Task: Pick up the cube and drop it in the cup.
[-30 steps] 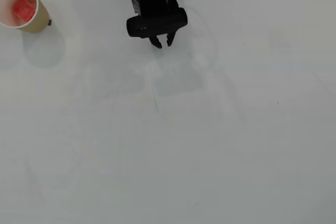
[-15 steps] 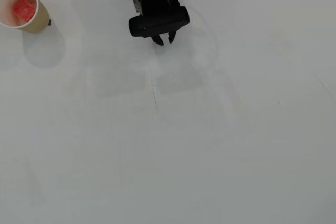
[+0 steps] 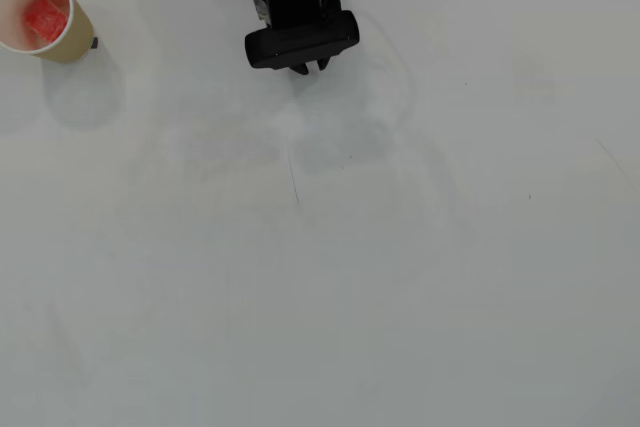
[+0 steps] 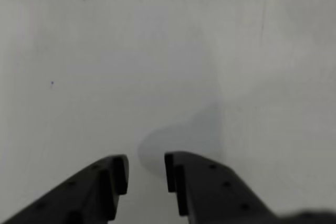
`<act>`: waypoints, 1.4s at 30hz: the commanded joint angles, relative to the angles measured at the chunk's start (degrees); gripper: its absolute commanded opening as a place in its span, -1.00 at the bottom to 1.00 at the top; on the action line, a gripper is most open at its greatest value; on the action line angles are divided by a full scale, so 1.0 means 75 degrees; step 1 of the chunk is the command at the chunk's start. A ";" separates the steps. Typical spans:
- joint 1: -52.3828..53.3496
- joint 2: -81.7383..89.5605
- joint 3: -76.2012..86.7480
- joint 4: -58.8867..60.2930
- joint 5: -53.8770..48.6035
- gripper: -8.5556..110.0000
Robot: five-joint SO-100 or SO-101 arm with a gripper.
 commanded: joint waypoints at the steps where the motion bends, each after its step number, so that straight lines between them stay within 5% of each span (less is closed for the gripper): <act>1: 0.0164 0.0305 0.0258 0.0000 0.0070 -0.77; 42: 0.0445 0.0305 0.0258 -0.0094 0.0082 -0.77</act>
